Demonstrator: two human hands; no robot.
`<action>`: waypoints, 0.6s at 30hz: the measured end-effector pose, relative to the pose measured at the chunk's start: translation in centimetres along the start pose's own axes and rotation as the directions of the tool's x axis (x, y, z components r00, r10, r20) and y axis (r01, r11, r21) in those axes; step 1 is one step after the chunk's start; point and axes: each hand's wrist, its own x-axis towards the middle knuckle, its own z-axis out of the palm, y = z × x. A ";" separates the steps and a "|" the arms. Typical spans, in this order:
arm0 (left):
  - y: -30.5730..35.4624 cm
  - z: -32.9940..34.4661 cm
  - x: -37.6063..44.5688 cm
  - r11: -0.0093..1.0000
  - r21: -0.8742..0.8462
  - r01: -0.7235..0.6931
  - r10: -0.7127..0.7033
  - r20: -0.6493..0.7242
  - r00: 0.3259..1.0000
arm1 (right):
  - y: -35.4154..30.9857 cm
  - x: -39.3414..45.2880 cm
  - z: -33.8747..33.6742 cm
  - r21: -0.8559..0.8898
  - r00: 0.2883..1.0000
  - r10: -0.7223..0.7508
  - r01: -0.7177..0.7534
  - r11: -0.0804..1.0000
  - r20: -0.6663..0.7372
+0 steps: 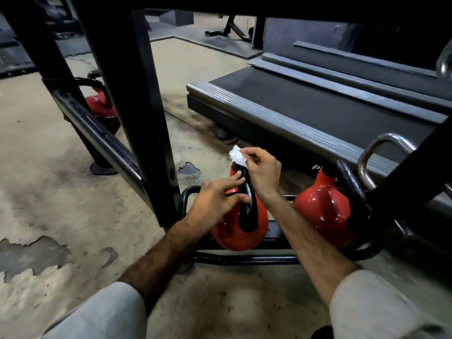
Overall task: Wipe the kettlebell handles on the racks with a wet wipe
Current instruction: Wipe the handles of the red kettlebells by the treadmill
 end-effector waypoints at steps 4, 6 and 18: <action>-0.1 -0.1 0.0 1.000 -0.012 0.015 -0.015 0.022 1.000 | 0.8 0.5 0.6 0.112 0.916 0.401 -0.395 0.912 -0.030; -0.2 -0.1 0.1 1.000 -0.001 0.011 -0.011 0.027 1.000 | 1.3 0.7 0.6 0.319 0.815 0.571 -0.570 0.757 0.100; 0.0 0.0 0.3 0.996 -0.044 0.076 -0.074 0.040 0.996 | 0.9 -0.6 0.8 0.388 0.356 0.641 -0.916 0.098 0.680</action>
